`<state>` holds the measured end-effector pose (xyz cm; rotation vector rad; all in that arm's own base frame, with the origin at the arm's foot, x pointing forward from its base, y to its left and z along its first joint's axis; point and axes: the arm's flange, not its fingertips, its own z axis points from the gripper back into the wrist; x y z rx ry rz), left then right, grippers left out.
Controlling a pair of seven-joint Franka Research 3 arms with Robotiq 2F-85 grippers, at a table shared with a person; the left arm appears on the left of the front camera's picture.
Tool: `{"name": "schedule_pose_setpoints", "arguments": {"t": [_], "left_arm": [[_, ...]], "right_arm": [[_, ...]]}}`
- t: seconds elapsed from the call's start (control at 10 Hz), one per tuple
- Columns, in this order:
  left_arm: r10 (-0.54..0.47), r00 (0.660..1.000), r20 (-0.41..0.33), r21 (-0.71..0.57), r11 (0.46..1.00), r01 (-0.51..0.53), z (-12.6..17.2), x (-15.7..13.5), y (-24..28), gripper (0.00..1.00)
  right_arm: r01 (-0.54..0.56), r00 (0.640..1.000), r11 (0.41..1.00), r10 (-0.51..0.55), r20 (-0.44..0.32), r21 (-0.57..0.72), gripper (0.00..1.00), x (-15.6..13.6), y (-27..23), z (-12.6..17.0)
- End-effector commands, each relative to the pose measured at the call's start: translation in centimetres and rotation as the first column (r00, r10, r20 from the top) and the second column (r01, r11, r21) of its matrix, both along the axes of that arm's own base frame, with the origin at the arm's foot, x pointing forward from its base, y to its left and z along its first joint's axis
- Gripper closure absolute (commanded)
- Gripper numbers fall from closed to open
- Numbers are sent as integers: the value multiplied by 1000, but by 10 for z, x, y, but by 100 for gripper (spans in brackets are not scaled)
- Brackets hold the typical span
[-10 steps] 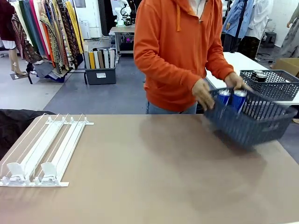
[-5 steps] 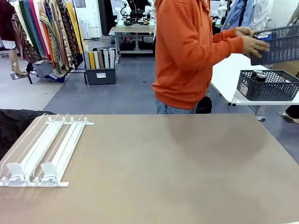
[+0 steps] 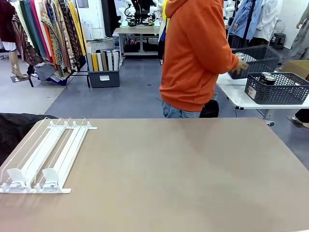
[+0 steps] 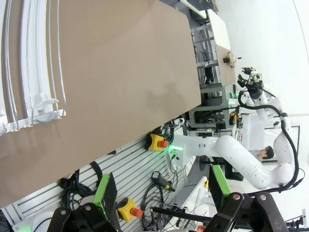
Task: Retrieve and store the cans from the dispenser.
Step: Pick up one can from the Automatic Can Dispenser and place it in the middle of the table.
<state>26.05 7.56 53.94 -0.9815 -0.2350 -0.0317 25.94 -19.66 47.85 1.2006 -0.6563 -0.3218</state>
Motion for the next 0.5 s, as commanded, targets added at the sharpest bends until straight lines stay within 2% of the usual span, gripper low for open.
{"name": "schedule_pose_setpoints", "arguments": {"t": [0.0, 0.4], "left_arm": [[-6, 1000, 13, -17, 1000, 7, 0, 0, 0, 0], [-6, 1000, 13, -17, 1000, 7, 0, 0, 0, 0]], "right_arm": [[7, 1000, 1000, -8, 21, 16, 0, 3, 1, 4], [7, 1000, 1000, -8, 21, 16, 0, 3, 1, 4]]}}
